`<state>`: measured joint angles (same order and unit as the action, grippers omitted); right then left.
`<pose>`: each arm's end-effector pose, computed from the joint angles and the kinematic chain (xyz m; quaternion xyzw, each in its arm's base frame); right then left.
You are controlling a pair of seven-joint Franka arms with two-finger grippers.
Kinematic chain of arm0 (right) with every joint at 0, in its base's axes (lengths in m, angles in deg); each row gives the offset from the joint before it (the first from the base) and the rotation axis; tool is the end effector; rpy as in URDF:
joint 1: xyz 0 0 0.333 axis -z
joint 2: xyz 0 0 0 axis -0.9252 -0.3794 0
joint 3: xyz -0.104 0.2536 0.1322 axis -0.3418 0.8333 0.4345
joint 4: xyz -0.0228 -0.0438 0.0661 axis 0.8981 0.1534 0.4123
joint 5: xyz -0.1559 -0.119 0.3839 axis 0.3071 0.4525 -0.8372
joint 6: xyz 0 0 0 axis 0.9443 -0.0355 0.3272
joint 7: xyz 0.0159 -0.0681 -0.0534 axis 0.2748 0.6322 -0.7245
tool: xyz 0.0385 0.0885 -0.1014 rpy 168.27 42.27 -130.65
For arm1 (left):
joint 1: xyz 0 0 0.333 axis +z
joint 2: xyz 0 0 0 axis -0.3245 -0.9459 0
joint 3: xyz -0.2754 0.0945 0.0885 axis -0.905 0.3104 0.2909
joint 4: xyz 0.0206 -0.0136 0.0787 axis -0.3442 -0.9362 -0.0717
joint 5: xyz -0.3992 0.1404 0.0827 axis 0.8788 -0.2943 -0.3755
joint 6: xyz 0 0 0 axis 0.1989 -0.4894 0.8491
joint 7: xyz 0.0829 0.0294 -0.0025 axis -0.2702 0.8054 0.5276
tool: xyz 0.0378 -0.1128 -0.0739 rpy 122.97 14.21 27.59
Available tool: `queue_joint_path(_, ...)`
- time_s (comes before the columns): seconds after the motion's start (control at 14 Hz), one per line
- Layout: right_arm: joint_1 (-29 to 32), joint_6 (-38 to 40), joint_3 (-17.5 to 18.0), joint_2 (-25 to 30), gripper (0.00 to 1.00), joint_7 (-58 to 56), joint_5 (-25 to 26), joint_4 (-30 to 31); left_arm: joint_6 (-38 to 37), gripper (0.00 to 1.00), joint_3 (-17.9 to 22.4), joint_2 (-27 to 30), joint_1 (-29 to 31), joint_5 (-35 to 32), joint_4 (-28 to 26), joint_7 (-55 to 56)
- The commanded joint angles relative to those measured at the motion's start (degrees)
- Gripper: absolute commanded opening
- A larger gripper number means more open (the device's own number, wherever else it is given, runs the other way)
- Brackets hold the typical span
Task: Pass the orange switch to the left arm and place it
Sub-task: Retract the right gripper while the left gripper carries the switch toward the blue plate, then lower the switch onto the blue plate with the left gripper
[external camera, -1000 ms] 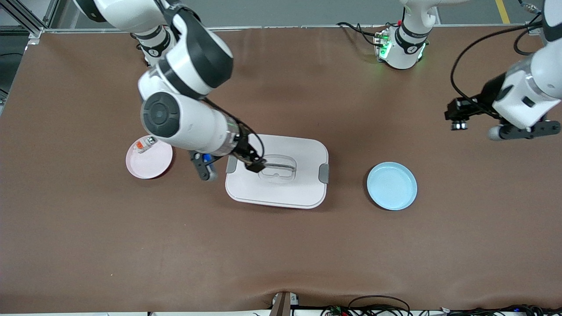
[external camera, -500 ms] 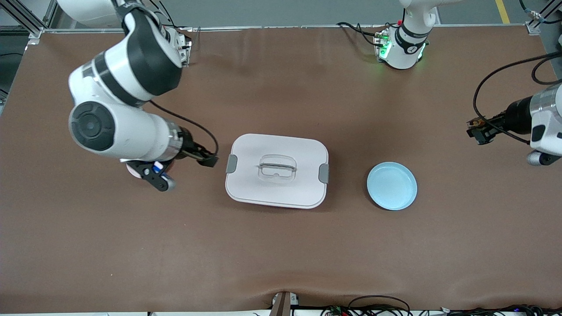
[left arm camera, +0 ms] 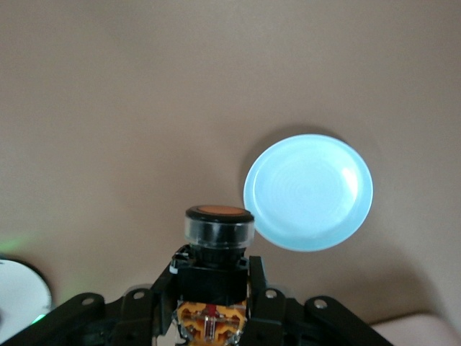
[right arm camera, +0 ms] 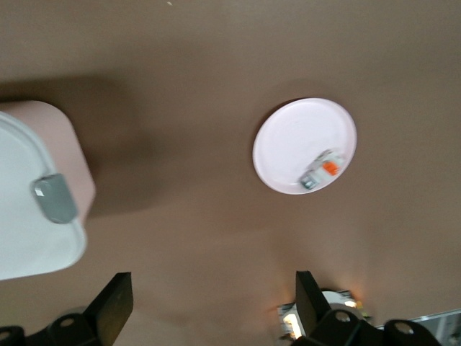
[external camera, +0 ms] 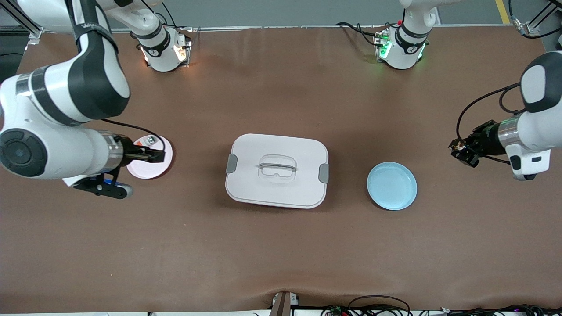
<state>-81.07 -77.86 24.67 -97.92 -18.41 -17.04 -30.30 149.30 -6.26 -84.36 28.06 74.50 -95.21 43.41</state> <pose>0.6685 0.1505 0.4744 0.9762 -0.0894 -0.1954 0.0289 0.6259 -0.0193 0.3851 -0.8705 -0.4821 0.0991 0.0005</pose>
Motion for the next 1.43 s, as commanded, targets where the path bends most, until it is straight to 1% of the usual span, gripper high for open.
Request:
queue_joint_path(0.0, 2.64, 2.61, 0.99, 1.59, 1.00, -5.04, 2.04, 0.31, 8.35, 0.00, -0.60, 3.01, -0.16, -1.24, -8.33, 7.93)
queue_joint_path(0.14, 4.31, 3.14, 0.81, 1.59, 1.00, -9.59, 2.74, 0.31, 14.76, 0.00, -1.22, 2.66, -1.04, -1.41, -12.64, 12.85)
queue_joint_path(0.29, 4.67, 4.36, 0.90, 1.59, 1.00, -12.59, 6.25, 0.40, 20.48, 0.00, -1.31, 1.70, -1.91, -2.20, -16.24, 16.29)
queue_joint_path(0.36, 4.93, 5.50, 0.90, 1.68, 1.00, -13.21, 6.70, 0.40, 23.20, 0.00, -1.31, 1.17, -2.53, -2.38, -17.57, 18.13)
queue_joint_path(0.5, 5.11, 6.39, 0.99, 2.20, 1.00, -13.22, 6.70, 0.40, 25.77, 0.00, -1.31, 0.29, -2.97, -2.64, -18.98, 20.69)
queue_joint_path(0.57, 5.02, 7.00, 0.99, 2.73, 1.00, -13.30, 6.70, 0.40, 26.22, 0.00, -1.31, -1.02, -4.02, -3.69, -18.90, 21.83)
queue_joint_path(0.79, 5.28, 8.15, 1.07, 2.82, 1.00, -14.00, 7.58, 0.40, 30.68, 0.00, -1.31, -5.94, -6.75, -8.25, -18.28, 32.61)
queue_joint_path(0.86, 5.89, 8.32, 0.81, 2.82, 1.00, -16.27, 7.76, 0.48, 32.27, 0.00, -1.31, -7.61, -7.45, -10.36, -18.11, 35.87)
queue_joint_path(1.0, 7.73, 8.41, 0.98, 3.61, 1.00, -23.03, 10.29, 0.75, 32.72, 0.00, -1.31, -10.34, -7.63, -13.27, -16.71, 40.28)
queue_joint_path(1.14, 10.19, 8.76, 1.16, 4.40, 1.00, -23.76, 9.87, 0.75, 32.72, 0.00, -1.31, -13.23, -8.42, -13.63, -14.60, 41.09)
queue_joint_path(1.36, 10.38, 9.20, 0.72, 5.11, 1.00, -23.24, 10.31, 0.75, 32.99, 0.00, -1.31, -15.53, -8.95, -13.72, -13.01, 41.53)
